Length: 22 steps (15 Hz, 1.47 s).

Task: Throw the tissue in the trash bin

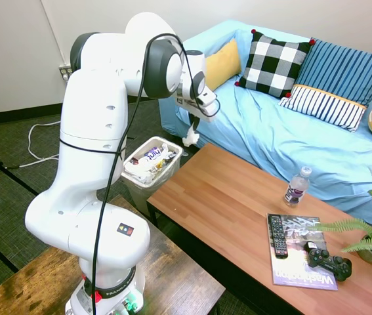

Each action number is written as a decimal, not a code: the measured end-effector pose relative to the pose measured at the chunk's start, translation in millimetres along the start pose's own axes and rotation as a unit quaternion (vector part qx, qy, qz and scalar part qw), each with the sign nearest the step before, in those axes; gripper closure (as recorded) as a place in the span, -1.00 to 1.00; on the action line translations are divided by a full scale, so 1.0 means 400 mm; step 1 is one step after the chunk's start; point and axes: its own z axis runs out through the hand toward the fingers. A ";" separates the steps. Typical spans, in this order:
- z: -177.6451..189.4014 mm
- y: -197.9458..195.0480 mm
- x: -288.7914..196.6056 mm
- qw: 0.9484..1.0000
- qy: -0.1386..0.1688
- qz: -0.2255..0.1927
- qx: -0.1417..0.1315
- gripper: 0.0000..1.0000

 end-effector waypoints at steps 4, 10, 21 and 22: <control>0.081 -0.098 -0.181 1.000 0.009 -0.025 -0.008 1.00; 0.159 -0.150 -0.320 0.999 0.006 -0.039 -0.030 -1.00; 0.173 -0.154 -0.321 0.998 0.004 -0.044 -0.041 -1.00; 0.173 -0.154 -0.321 0.998 0.004 -0.045 -0.042 -1.00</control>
